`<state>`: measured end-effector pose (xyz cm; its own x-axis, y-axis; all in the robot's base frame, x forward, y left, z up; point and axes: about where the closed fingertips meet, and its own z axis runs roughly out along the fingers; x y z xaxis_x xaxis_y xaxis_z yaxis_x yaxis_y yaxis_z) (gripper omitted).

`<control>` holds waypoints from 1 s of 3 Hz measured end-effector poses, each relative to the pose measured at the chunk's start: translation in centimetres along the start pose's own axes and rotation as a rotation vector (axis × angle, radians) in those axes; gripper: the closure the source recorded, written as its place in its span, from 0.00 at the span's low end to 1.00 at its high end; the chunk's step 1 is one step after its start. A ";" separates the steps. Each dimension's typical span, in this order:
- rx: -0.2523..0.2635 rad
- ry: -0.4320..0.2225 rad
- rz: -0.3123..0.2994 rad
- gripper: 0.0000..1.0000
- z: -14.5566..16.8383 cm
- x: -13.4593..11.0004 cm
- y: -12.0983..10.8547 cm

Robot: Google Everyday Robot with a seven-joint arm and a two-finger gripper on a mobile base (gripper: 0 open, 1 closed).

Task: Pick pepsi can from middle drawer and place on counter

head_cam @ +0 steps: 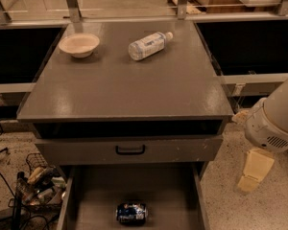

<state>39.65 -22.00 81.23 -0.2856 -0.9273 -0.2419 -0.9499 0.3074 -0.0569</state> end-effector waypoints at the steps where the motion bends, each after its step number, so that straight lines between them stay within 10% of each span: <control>1: -0.020 -0.033 0.014 0.00 1.0 -0.1 0.4; 3: -0.126 -0.131 0.005 0.00 7.6 -1.0 3.8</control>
Offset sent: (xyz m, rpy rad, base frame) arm -0.0272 0.0483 -0.0788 0.1847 0.0672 0.0350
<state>37.24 -18.29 73.91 -0.2795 -0.8876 -0.3662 -0.9591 0.2755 0.0641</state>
